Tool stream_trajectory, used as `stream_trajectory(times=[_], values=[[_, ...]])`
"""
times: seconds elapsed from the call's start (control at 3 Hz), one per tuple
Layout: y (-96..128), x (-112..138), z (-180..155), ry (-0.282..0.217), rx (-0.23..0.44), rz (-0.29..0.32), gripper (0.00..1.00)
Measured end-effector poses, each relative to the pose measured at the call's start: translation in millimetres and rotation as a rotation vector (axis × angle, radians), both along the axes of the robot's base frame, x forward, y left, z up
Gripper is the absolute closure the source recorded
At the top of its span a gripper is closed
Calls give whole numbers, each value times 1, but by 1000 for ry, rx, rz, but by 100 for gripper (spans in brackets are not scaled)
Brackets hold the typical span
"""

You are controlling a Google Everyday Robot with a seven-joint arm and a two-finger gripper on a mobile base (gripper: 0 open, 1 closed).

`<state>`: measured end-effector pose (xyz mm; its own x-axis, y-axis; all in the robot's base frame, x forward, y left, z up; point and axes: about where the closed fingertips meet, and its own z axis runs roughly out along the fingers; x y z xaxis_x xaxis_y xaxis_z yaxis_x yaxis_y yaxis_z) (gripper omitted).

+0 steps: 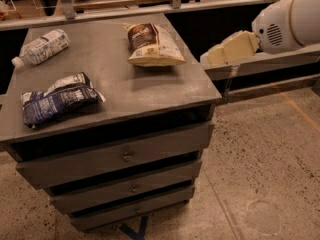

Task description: Move brown chip bag near blue plastic bottle

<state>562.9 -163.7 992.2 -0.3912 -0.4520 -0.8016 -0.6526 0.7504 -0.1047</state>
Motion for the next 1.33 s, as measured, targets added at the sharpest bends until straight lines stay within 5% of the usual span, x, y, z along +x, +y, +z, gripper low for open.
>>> stream_trajectory(times=[0.33,1.0,1.33], values=[[21,30,13,-53,89,-80,0],[24,34,10,-56,91,-122,0],[43,54,-1,-68,131,-159,0]])
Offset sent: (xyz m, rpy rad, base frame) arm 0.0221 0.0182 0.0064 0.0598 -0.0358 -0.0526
